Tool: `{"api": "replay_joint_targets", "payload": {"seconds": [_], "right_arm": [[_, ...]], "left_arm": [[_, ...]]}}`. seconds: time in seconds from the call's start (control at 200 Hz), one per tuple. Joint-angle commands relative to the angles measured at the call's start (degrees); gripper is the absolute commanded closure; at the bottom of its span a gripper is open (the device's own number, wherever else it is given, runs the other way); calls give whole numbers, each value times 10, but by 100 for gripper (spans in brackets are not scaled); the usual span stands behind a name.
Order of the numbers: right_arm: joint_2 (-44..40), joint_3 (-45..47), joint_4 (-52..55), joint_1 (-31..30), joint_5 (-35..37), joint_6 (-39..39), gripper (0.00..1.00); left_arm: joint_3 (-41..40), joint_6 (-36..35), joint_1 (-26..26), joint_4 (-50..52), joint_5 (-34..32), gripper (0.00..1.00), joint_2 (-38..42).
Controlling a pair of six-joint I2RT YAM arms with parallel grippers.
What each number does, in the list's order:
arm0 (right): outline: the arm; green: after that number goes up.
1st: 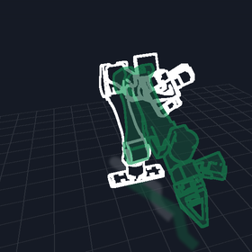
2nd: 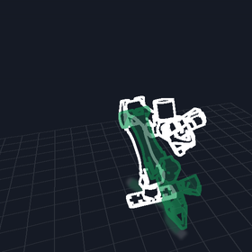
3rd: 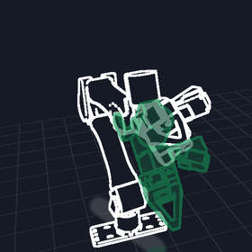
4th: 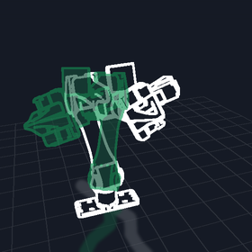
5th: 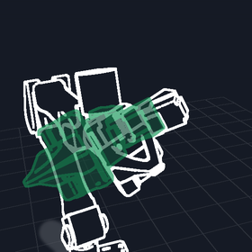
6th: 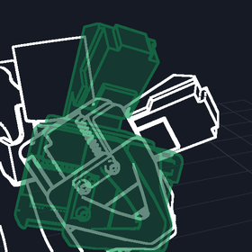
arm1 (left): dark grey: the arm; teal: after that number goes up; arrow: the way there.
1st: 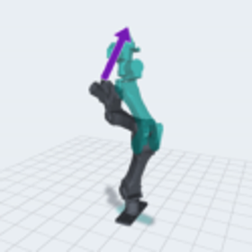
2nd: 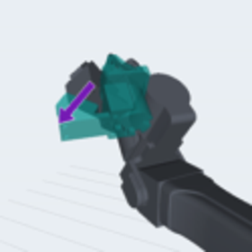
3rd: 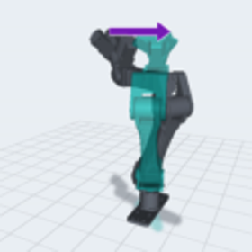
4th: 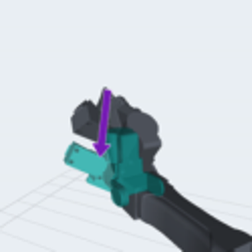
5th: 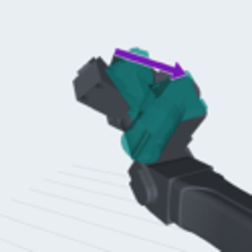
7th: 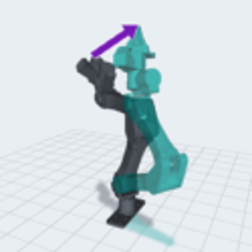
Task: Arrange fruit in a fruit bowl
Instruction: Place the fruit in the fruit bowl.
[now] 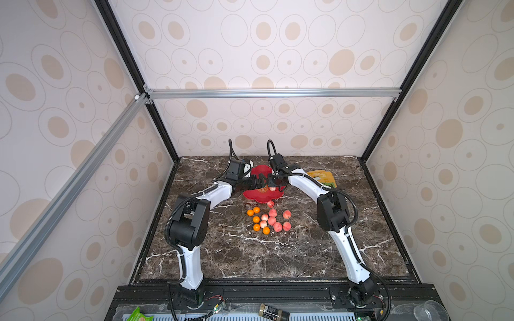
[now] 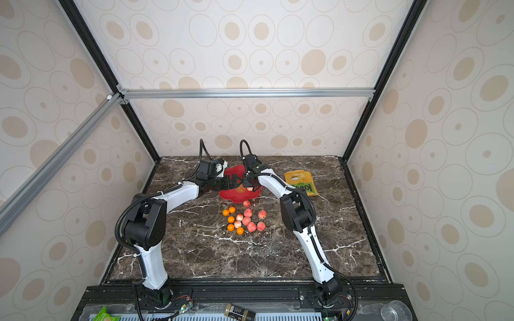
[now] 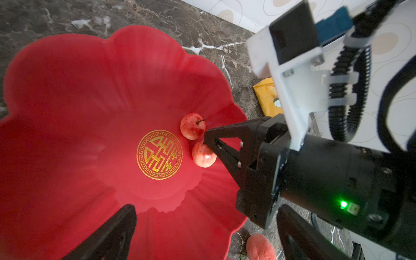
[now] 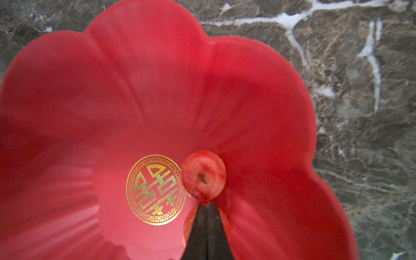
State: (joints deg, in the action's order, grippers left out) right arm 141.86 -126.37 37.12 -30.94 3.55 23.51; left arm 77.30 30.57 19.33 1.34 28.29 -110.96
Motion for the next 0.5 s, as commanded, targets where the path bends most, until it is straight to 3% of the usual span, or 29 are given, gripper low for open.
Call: {"api": "replay_joint_targets", "payload": {"seconds": [0.0,0.235,0.495], "right_arm": [[13,-19,15,0,5,-2,100],[18,-28,21,1,8,-2,100],[23,-37,33,1,16,-3,91]], "left_arm": [[16,-13,-1,-1,9,2,-7],[16,-13,-1,-1,11,2,-9],[16,-12,-1,-1,13,2,-11]]}}
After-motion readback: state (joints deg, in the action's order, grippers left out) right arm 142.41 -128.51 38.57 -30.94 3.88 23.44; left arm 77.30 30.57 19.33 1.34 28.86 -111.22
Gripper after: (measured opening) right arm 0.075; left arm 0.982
